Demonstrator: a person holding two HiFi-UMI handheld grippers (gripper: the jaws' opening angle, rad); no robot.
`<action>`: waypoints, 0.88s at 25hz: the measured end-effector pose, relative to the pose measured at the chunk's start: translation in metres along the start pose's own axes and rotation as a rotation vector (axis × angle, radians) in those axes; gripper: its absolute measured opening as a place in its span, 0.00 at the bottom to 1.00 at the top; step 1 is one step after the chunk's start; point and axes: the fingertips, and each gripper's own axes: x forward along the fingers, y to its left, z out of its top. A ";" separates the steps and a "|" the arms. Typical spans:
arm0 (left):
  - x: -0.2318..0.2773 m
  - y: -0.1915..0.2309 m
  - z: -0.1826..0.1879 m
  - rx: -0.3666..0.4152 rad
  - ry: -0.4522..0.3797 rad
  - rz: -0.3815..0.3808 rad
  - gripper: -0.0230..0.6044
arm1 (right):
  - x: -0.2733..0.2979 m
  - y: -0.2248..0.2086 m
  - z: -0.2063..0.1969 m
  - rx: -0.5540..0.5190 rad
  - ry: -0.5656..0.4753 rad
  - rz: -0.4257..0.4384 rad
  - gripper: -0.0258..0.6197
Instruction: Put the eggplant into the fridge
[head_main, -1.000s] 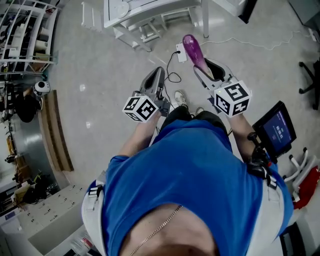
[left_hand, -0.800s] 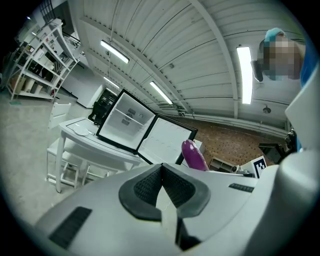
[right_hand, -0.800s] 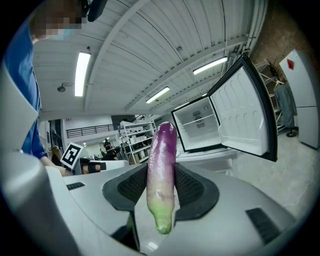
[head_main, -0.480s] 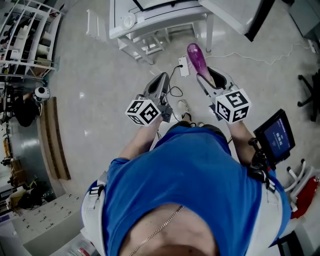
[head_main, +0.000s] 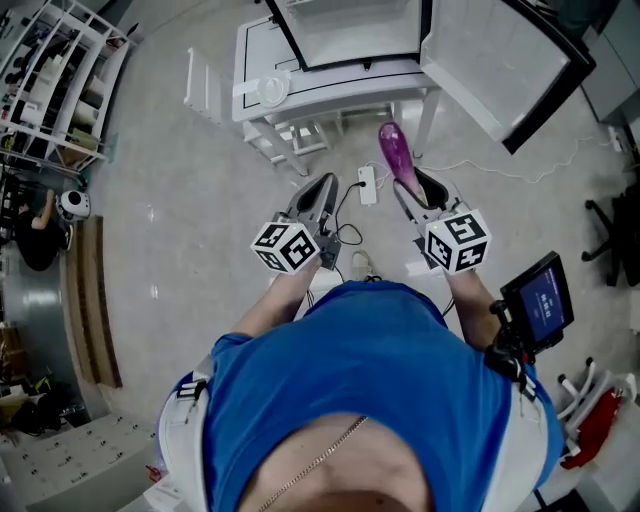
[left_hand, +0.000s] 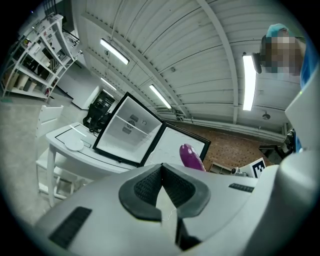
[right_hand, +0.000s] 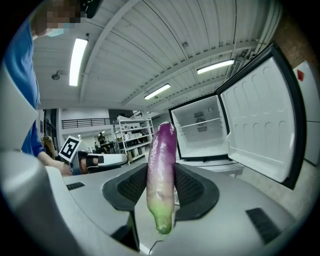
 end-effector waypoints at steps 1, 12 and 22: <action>0.005 0.009 0.004 0.002 -0.002 -0.002 0.05 | 0.010 -0.003 0.002 -0.006 0.001 -0.002 0.31; 0.049 0.071 0.041 0.007 -0.007 -0.051 0.05 | 0.088 -0.015 0.018 -0.027 0.031 -0.029 0.31; 0.084 0.104 0.066 0.005 -0.031 -0.092 0.05 | 0.132 -0.030 0.040 -0.069 0.043 -0.055 0.31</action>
